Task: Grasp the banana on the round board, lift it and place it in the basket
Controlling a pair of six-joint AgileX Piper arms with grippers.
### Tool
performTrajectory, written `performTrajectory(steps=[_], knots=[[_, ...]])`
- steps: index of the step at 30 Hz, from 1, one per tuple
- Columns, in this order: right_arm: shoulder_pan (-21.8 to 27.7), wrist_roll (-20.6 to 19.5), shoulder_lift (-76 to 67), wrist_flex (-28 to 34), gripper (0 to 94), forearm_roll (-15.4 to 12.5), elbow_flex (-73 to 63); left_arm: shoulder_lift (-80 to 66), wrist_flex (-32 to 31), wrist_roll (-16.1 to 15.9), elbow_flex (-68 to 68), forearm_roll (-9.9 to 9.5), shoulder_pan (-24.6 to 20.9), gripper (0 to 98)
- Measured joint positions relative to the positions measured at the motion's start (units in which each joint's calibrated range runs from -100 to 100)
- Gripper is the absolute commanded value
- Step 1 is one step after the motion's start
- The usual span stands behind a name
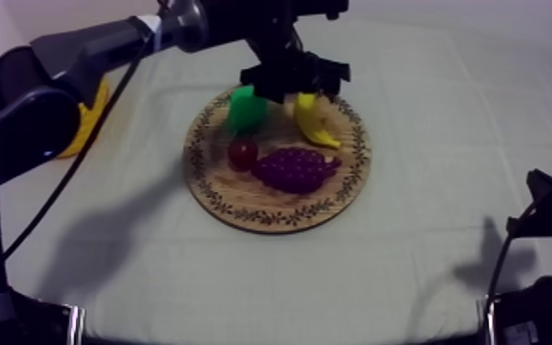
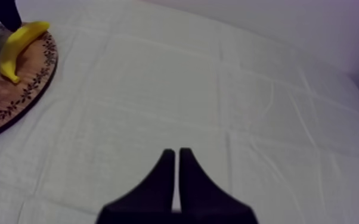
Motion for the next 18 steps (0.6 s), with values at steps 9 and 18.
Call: performTrajectory(steps=[9, 18], knots=[[0.00, 0.00, 0.00, 0.00, 0.6, 0.00, 0.00, 6.51, -0.07, -0.68, -5.65, 1.75, -0.41, 72.6], [0.00, 0.00, 0.00, 0.00, 0.6, 0.00, 0.00, 9.22, 0.11, -0.63, -7.20, 2.85, -0.48, 49.9]])
